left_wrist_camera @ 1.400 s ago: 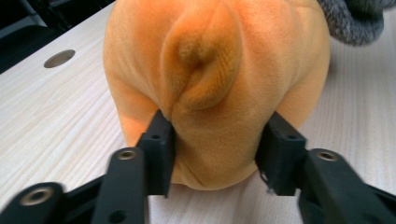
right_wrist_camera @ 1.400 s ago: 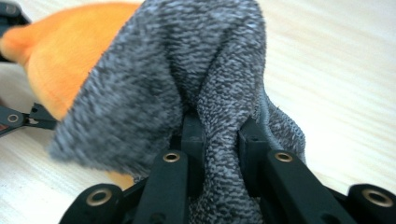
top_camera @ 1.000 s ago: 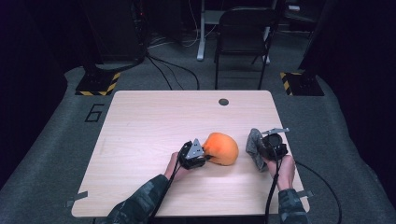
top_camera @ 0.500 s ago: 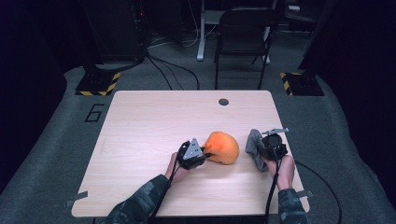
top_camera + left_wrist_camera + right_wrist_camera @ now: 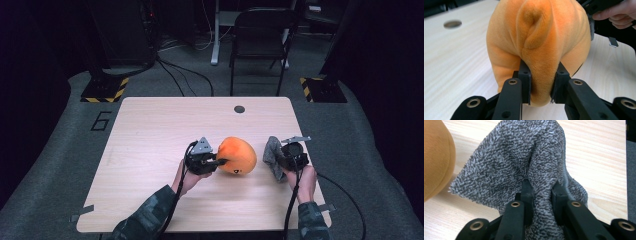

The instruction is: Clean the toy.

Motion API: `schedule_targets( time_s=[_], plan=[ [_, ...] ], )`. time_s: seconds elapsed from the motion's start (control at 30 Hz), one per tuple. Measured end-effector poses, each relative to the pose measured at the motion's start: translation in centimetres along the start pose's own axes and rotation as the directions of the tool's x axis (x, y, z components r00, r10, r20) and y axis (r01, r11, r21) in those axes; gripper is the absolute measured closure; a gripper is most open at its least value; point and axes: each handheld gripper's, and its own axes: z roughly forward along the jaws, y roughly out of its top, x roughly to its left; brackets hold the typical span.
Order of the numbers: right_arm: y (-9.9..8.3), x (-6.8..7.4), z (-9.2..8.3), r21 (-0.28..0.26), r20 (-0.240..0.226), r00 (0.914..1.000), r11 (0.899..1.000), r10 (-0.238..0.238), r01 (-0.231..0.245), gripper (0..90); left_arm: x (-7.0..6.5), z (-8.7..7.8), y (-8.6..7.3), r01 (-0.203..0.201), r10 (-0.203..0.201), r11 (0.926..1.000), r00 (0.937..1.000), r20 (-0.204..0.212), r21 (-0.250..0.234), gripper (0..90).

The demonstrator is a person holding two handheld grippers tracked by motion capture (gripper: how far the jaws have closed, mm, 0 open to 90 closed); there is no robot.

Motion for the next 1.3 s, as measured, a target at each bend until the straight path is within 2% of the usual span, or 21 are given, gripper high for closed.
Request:
schedule_targets(
  time_s=[0.1, 0.13, 0.2, 0.23, 0.37, 0.4, 0.53, 0.57, 0.6, 0.63, 0.67, 0.73, 0.77, 0.8, 0.83, 0.9, 0.93, 1.0, 1.03, 1.17, 1.3],
  plan=[
    [0.1, 0.0, -0.1, -0.007, -0.004, 1.0000, 1.000, 0.001, -0.001, 76.6, 0.1, 0.1, 0.1, 0.062, -0.062, 0.9978, 0.9981, 0.003, 0.023, 73.9],
    [0.1, 0.0, -0.1, -0.007, -0.004, 1.0000, 1.000, 0.001, -0.001, 76.6, 0.1, 0.1, 0.1, 0.062, -0.062, 0.9978, 0.9981, 0.003, 0.023, 73.8],
    [0.3, 0.2, -0.3, -0.009, -0.009, 0.9999, 1.000, 0.010, -0.010, 76.6, 0.3, 0.4, 0.0, 0.087, -0.088, 0.9953, 0.9961, 0.011, 0.041, 73.6],
    [0.6, 0.3, -0.7, -0.021, -0.013, 0.9999, 1.000, -0.004, 0.004, 76.6, 0.4, 0.8, -0.2, 0.113, -0.114, 0.9916, 0.9934, 0.007, 0.063, 73.3],
    [1.3, 1.2, -1.6, -0.043, -0.033, 0.9994, 0.999, -0.014, 0.013, 76.5, 0.7, 1.7, -0.6, 0.143, -0.144, 0.9859, 0.9896, 0.002, 0.087, 72.3],
    [1.6, 1.5, -2.1, -0.052, -0.058, 0.9979, 0.998, -0.027, 0.024, 76.5, 0.8, 1.9, -0.8, 0.136, -0.137, 0.9859, 0.9906, 0.002, 0.097, 72.0],
    [3.0, 4.4, -4.1, -0.112, -0.125, 0.9877, 0.990, -0.094, 0.080, 76.4, 1.1, 2.3, -1.1, 0.157, -0.158, 0.9827, 0.9874, 0.000, 0.098, 70.5],
    [3.7, 6.6, -4.9, -0.136, -0.148, 0.9787, 0.983, -0.142, 0.123, 76.2, 1.0, 2.3, -1.2, 0.168, -0.169, 0.9812, 0.9856, -0.002, 0.095, 69.7],
    [3.7, 6.6, -4.9, -0.136, -0.148, 0.9787, 0.983, -0.142, 0.123, 76.2, 1.1, 2.3, -1.3, 0.145, -0.145, 0.9850, 0.9894, -0.003, 0.094, 69.7],
    [4.5, 8.8, -5.0, -0.160, -0.162, 0.9678, 0.973, -0.193, 0.167, 75.7, 1.0, 2.3, -1.3, 0.141, -0.140, 0.9858, 0.9901, -0.008, 0.092, 68.6],
    [4.5, 8.8, -5.0, -0.160, -0.162, 0.9678, 0.973, -0.193, 0.167, 75.7, 1.0, 2.3, -1.3, 0.142, -0.142, 0.9857, 0.9898, -0.008, 0.090, 68.6],
    [5.1, 10.7, -4.5, -0.170, -0.176, 0.9608, 0.968, -0.214, 0.185, 75.7, 1.0, 2.3, -1.3, 0.127, -0.127, 0.9875, 0.9919, -0.010, 0.093, 67.9],
    [5.3, 11.5, -4.1, -0.162, -0.186, 0.9582, 0.969, -0.217, 0.188, 75.6, 0.9, 2.3, -1.4, 0.134, -0.133, 0.9873, 0.9910, -0.011, 0.086, 67.7],
    [5.4, 12.0, -3.4, -0.163, -0.189, 0.9526, 0.964, -0.238, 0.209, 75.6, 0.8, 2.3, -1.4, 0.125, -0.125, 0.9882, 0.9921, -0.011, 0.088, 67.8],
    [5.3, 12.8, -2.0, -0.131, -0.175, 0.9548, 0.967, -0.241, 0.220, 75.8, 0.6, 2.4, -1.6, 0.108, -0.106, 0.9895, 0.9940, -0.026, 0.095, 67.8],
    [5.2, 12.9, -1.6, -0.129, -0.165, 0.9572, 0.968, -0.237, 0.218, 76.0, 0.7, 2.4, -1.7, 0.111, -0.108, 0.9891, 0.9937, -0.029, 0.097, 67.8],
    [5.1, 12.8, -1.3, -0.123, -0.166, 0.9536, 0.965, -0.252, 0.233, 76.1, 0.8, 2.5, -1.9, 0.108, -0.106, 0.9898, 0.9941, -0.024, 0.093, 67.7],
    [5.0, 12.5, -1.0, -0.127, -0.160, 0.9545, 0.964, -0.252, 0.233, 76.2, 0.7, 2.6, -1.9, 0.111, -0.109, 0.9899, 0.9938, -0.023, 0.088, 67.7],
    [4.8, 12.3, -1.0, -0.122, -0.159, 0.9571, 0.967, -0.242, 0.225, 76.2, 0.6, 2.6, -1.9, 0.109, -0.107, 0.9900, 0.9939, -0.027, 0.090, 67.7],
    [4.4, 11.5, -1.0, -0.111, -0.171, 0.9574, 0.970, -0.233, 0.216, 76.2, 0.6, 2.7, -1.9, 0.088, -0.087, 0.9916, 0.9960, -0.023, 0.095, 67.7],
    [4.0, 10.3, -0.8, -0.099, -0.159, 0.9627, 0.974, -0.219, 0.205, 76.2, 0.7, 2.7, -2.0, 0.089, -0.087, 0.9925, 0.9960, -0.020, 0.084, 67.9]
  ],
)
